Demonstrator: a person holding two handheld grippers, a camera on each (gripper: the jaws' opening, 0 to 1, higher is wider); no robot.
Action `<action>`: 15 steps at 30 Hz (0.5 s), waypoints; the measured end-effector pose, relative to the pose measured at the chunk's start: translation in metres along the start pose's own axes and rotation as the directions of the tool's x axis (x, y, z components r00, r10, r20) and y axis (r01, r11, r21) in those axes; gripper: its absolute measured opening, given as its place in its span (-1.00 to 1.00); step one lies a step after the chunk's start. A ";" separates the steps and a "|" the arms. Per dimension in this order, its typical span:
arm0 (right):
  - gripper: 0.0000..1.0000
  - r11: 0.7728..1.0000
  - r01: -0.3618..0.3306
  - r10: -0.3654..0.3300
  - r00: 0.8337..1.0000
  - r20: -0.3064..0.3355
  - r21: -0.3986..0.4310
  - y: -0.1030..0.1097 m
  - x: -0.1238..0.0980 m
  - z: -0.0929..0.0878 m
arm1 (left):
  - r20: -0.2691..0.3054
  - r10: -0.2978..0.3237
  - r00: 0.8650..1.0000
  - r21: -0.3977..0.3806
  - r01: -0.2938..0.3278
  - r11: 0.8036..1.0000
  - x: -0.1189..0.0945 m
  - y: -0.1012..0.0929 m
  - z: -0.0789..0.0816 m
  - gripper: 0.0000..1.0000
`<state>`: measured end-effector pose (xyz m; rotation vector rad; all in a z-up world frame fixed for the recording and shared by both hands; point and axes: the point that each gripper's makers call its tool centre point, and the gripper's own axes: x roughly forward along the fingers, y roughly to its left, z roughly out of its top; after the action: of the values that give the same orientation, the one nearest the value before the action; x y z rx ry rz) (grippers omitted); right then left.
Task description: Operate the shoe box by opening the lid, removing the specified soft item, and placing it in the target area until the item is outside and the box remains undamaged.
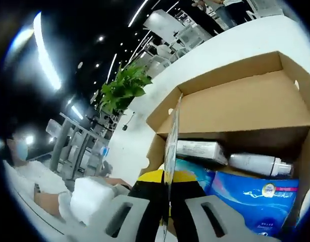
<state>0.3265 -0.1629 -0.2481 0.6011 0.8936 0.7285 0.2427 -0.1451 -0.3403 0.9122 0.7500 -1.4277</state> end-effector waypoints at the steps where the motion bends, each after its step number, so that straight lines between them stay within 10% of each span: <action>1: -1.00 1.000 0.008 -0.008 1.000 0.010 0.000 0.000 -0.006 0.003 | 0.001 0.000 1.000 0.000 0.000 1.000 0.000 0.000 0.000 -0.98; 15: -1.00 0.999 0.041 -0.037 0.992 0.118 -0.028 0.003 -0.071 0.036 | 0.002 -0.008 1.000 -0.011 0.008 1.000 0.001 0.001 0.000 -0.98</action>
<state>0.3259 -0.2215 -0.1946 0.5915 0.7821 0.6634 0.2433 -0.1456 -0.3409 0.9004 0.7594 -1.4299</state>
